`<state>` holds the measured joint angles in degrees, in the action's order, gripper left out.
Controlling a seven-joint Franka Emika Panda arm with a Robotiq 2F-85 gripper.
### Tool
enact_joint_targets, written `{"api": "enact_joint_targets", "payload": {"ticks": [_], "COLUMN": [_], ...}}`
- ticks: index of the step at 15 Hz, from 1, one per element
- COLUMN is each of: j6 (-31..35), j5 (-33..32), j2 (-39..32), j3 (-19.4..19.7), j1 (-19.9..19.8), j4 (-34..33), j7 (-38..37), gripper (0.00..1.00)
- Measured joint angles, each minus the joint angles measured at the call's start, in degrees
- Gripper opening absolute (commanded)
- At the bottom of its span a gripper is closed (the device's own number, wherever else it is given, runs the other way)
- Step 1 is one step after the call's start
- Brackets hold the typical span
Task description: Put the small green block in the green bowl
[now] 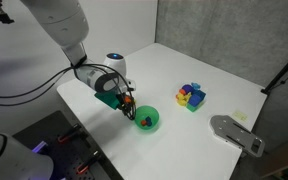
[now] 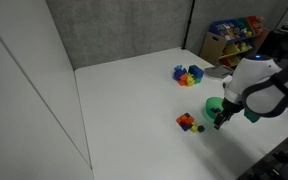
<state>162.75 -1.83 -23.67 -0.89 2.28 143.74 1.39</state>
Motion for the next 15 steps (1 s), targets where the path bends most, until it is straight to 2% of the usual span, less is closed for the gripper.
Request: {"api": "enact_joint_targets", "payload": {"ticks": [8,15], "j6": [6.8,10.2], "j5": [0.0,0.0], "j2": [-11.3,-17.8], "j3": [-0.2,0.0], "j1": [0.6,2.5], "j4": [-6.2,-10.8], "j7": [0.0,-0.2], "gripper": [1.00,1.00]}}
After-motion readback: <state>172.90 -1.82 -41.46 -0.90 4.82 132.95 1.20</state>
